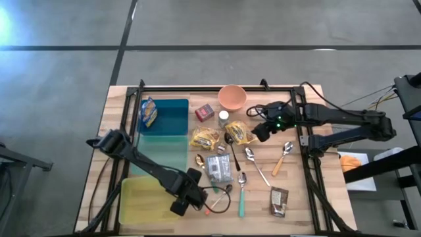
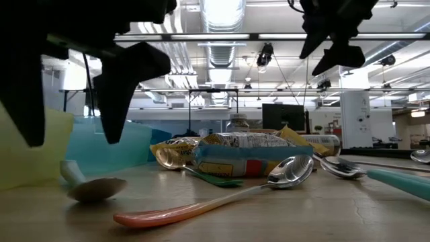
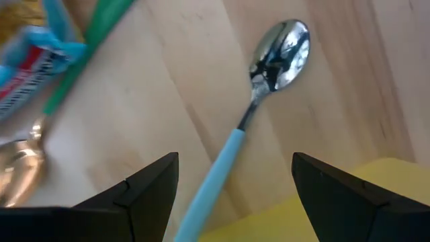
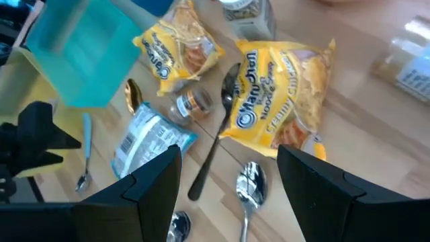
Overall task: Pick & Place Food Item
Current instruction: Put the blue spoon into the light blue bin
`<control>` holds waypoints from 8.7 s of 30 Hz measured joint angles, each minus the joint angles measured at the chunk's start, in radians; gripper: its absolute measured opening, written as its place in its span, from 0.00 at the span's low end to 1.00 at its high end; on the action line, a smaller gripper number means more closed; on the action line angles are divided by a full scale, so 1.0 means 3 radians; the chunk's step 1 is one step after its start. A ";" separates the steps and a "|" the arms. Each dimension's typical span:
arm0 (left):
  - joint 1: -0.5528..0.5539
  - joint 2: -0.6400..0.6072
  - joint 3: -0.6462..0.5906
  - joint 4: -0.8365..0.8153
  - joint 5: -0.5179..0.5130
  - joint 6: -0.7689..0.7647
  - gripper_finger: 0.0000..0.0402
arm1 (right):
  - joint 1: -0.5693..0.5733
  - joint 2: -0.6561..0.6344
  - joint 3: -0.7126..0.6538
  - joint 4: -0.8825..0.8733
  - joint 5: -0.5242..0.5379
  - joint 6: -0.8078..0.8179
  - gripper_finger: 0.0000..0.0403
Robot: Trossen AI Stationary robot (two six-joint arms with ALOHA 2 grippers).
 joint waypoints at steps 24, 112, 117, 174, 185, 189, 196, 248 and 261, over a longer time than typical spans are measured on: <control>-0.0008 0.0193 -0.0119 0.0397 0.0028 0.0184 0.46 | 0.0000 -0.0150 0.0000 0.0024 0.0150 0.0044 0.60; 0.0141 0.0210 0.0038 0.0392 0.0024 0.0064 0.33 | 0.0000 -0.0434 0.0001 0.0023 0.0149 0.0058 0.60; 0.0141 0.0210 0.0037 0.0512 0.0024 0.0125 0.34 | 0.0000 -0.0434 0.0001 0.0023 0.0142 0.0045 0.60; 0.0209 0.0066 0.0036 0.0458 -0.0179 0.0021 0.00 | -0.0001 -0.0521 0.0002 0.0029 0.0128 0.0073 0.60; 0.0210 -0.0058 0.0039 0.0409 -0.0196 -0.0076 0.00 | -0.0001 -0.0521 0.0002 0.0029 0.0128 0.0072 0.60; 0.0223 -0.0207 0.0041 0.0353 -0.0275 -0.0133 0.00 | -0.0001 -0.0521 0.0003 0.0029 0.0128 0.0072 0.60; 0.0292 -0.0457 0.0041 0.0247 -0.0356 -0.0271 0.00 | -0.0001 -0.0521 0.0002 0.0034 0.0129 0.0072 0.60; 0.0782 -0.2121 -0.1839 -0.0132 -0.0262 -0.1388 0.00 | -0.0001 -0.0520 0.0002 0.0049 0.0129 -0.0053 0.60; 0.0789 -0.2066 -0.1996 0.0222 -0.0079 -0.1172 0.00 | 0.0000 -0.0520 0.0003 0.0049 0.0146 -0.0042 0.60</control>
